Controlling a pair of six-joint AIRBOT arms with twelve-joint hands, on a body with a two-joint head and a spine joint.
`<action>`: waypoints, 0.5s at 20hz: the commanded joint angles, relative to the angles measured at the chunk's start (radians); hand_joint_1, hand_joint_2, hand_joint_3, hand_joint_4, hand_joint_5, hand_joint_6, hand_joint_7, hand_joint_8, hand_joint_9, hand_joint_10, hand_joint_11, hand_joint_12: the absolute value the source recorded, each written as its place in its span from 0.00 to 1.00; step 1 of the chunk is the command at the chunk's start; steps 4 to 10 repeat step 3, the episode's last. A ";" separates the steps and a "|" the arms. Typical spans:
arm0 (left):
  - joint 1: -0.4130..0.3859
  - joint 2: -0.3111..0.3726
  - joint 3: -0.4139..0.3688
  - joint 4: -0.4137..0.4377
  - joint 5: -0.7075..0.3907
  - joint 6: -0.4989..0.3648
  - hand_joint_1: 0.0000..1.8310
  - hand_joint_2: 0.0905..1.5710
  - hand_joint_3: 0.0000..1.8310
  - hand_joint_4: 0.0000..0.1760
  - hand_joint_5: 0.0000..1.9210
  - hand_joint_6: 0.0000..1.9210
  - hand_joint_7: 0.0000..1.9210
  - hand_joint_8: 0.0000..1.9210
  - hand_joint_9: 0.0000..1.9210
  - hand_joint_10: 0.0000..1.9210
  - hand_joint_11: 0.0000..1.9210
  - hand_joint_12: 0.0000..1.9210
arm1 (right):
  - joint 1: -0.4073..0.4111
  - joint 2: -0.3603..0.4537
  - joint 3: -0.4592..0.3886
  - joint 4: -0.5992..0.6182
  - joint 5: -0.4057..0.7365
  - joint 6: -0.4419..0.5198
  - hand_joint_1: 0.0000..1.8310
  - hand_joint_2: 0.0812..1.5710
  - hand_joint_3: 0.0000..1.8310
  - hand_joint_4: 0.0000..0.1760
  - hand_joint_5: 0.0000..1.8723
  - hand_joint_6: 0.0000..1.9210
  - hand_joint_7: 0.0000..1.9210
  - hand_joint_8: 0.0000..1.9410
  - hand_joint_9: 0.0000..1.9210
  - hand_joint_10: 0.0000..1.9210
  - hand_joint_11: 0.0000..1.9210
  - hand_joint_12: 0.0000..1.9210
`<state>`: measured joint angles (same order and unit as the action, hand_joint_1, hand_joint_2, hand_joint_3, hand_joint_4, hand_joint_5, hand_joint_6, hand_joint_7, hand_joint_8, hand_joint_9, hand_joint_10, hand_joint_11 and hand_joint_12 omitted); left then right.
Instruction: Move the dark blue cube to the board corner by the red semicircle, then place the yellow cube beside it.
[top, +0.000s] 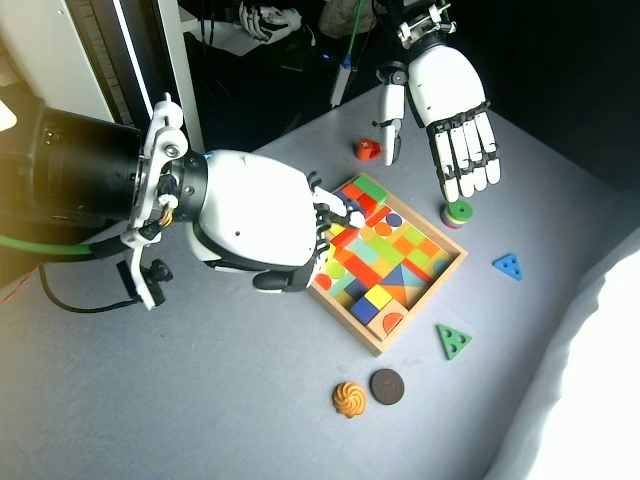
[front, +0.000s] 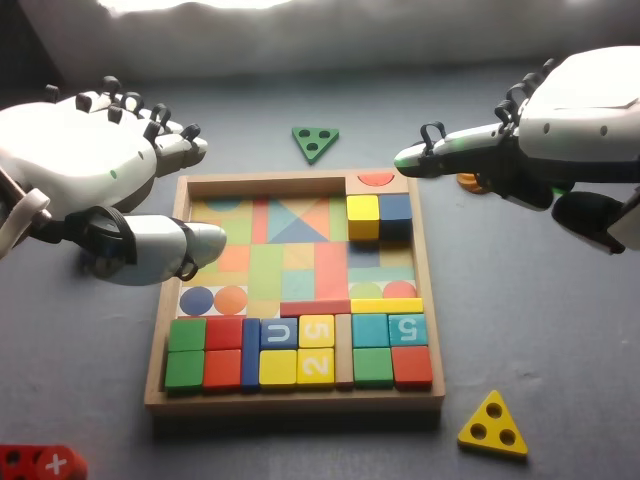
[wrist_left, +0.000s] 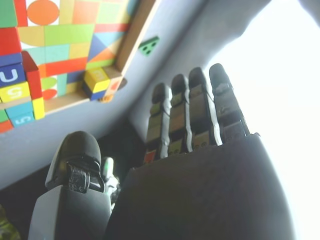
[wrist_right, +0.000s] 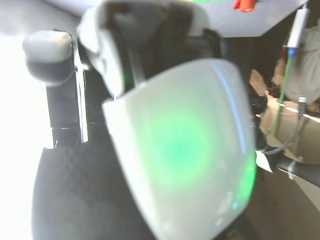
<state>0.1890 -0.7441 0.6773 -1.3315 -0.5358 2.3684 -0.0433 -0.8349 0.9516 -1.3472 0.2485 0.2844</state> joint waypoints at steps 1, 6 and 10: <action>-0.014 0.012 0.005 0.039 -0.045 0.004 0.00 0.83 0.00 0.00 0.09 0.00 0.07 0.00 0.05 0.00 0.00 0.08 | 0.004 0.013 0.001 0.027 0.030 -0.004 0.92 0.36 0.65 0.00 0.11 0.00 0.48 0.95 0.44 0.97 0.62 0.99; -0.013 0.012 0.004 0.039 -0.045 0.004 0.00 0.83 0.00 0.00 0.08 0.00 0.07 0.00 0.05 0.00 0.00 0.07 | 0.004 0.013 0.000 0.027 0.035 -0.006 0.97 0.58 0.27 0.00 0.09 0.00 0.52 0.97 0.58 1.00 0.65 1.00; -0.013 0.012 0.004 0.039 -0.045 0.004 0.00 0.83 0.00 0.00 0.08 0.00 0.07 0.00 0.05 0.00 0.00 0.07 | 0.004 0.013 0.000 0.027 0.035 -0.006 0.97 0.58 0.27 0.00 0.09 0.00 0.52 0.97 0.58 1.00 0.65 1.00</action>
